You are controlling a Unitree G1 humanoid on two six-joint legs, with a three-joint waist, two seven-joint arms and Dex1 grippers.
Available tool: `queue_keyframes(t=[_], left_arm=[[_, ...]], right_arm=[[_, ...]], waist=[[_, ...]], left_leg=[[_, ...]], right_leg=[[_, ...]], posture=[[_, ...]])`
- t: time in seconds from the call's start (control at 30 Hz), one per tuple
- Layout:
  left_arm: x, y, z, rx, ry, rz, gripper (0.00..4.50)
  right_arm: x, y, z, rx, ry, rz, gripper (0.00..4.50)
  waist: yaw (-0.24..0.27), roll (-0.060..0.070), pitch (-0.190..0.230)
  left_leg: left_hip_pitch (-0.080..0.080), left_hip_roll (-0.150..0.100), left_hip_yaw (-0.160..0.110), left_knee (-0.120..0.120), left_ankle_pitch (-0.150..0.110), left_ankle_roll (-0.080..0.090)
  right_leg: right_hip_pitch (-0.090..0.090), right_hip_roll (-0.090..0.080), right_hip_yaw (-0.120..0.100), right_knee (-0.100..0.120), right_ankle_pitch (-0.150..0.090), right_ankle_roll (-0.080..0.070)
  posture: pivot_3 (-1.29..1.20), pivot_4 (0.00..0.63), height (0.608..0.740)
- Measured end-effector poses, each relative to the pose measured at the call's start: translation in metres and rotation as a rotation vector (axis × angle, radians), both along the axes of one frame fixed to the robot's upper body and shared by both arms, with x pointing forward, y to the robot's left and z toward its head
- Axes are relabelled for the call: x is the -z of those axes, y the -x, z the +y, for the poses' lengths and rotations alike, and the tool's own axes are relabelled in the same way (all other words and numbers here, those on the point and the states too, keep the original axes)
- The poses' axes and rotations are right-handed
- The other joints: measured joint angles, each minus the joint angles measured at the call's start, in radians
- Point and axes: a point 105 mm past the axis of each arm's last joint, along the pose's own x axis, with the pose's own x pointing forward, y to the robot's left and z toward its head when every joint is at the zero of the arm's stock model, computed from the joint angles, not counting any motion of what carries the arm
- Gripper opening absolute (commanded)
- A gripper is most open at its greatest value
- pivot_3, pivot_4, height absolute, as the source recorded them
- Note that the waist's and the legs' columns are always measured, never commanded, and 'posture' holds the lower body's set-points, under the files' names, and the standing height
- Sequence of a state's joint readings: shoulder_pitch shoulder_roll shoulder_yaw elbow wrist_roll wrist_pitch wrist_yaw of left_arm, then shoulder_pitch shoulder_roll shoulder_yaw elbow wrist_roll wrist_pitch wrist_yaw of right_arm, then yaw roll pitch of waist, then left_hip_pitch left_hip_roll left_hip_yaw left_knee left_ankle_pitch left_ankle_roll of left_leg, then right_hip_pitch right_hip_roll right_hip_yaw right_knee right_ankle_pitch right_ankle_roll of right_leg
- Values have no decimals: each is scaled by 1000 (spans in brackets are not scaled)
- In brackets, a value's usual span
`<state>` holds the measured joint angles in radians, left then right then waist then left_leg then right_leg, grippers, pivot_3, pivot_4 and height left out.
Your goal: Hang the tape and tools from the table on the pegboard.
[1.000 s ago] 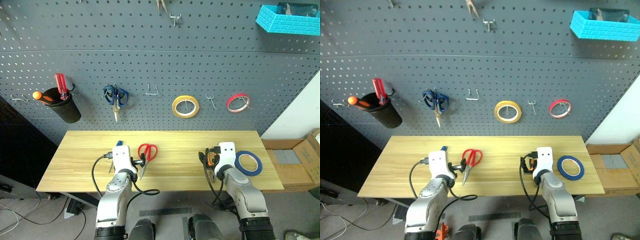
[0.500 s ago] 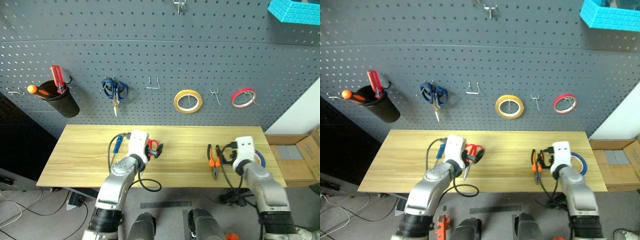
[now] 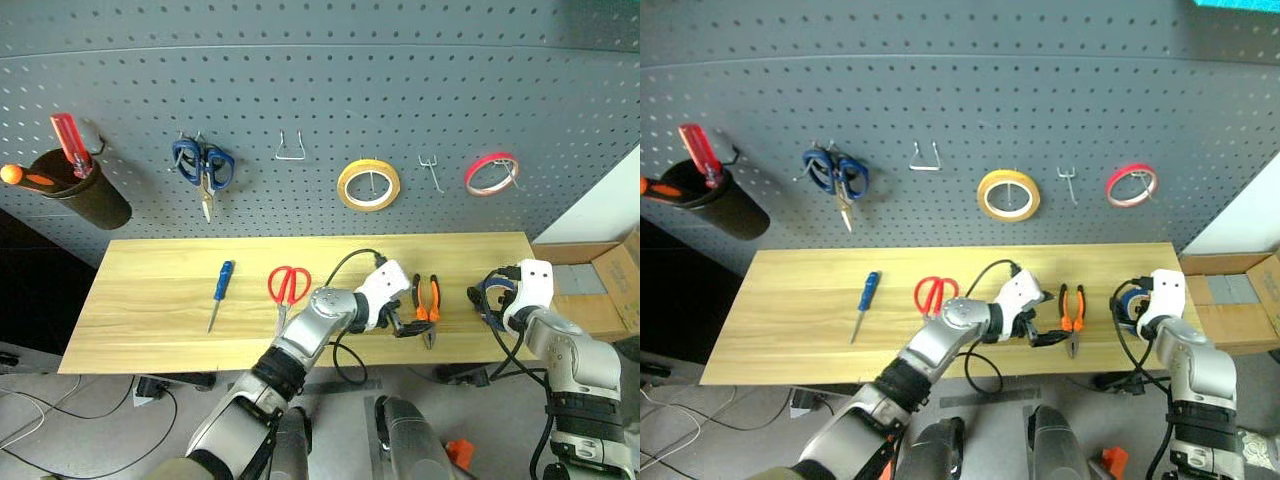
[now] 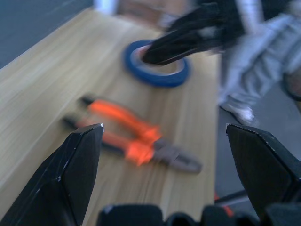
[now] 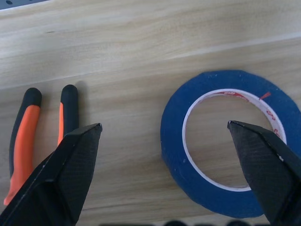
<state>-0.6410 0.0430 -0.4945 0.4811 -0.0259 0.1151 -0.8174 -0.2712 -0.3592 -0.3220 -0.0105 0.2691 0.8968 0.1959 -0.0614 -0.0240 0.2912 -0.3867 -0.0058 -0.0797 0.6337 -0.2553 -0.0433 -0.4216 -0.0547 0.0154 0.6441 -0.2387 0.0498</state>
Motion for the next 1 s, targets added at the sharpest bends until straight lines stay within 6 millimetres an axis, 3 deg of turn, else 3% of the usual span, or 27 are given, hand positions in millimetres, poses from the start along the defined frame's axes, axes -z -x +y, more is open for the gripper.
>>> queue_keyframes(t=[0.23, 0.33, 0.5, 0.87, 1.0], left_arm=[[11, 8, -12, 154, -62, -79, 4461], [8, 8, -15, 177, -61, -94, 4461], [8, 2, -12, 161, -69, -96, 4461], [2, -6, -11, 102, -41, -46, 4461], [-5, -12, -9, 87, -32, -59, 4500]], right_arm=[[1, -9, -11, -26, 7, 25, 4500], [12, -11, -11, -50, 3, 48, 4500], [23, -17, -11, -84, -1, 63, 4500], [22, -39, -15, -158, 70, -10, 4500], [22, -43, -20, -148, 55, -16, 3242]], waist=[[-24, 0, 24], [-26, 0, 28], [-29, 0, 45], [-26, -4, 53], [-26, -10, 56]], left_leg=[[-3, 0, 0, 1, 0, 1], [-5, 0, 0, 6, -1, 2], [-8, -1, 1, 13, -2, 4], [-9, -1, 1, 13, -2, 4], [-8, 0, 1, 13, -2, 4]], right_leg=[[-2, 0, 0, 0, -1, 2], [-3, 0, 0, 1, 0, 2], [-3, 0, 1, 1, 2, 9], [-3, 0, 1, 1, 3, 10], [-2, 0, 1, 1, 3, 11]], posture=[[-153, 355, 740], [-143, 363, 740], [-129, 379, 740], [-91, 391, 740], [-92, 387, 740]])
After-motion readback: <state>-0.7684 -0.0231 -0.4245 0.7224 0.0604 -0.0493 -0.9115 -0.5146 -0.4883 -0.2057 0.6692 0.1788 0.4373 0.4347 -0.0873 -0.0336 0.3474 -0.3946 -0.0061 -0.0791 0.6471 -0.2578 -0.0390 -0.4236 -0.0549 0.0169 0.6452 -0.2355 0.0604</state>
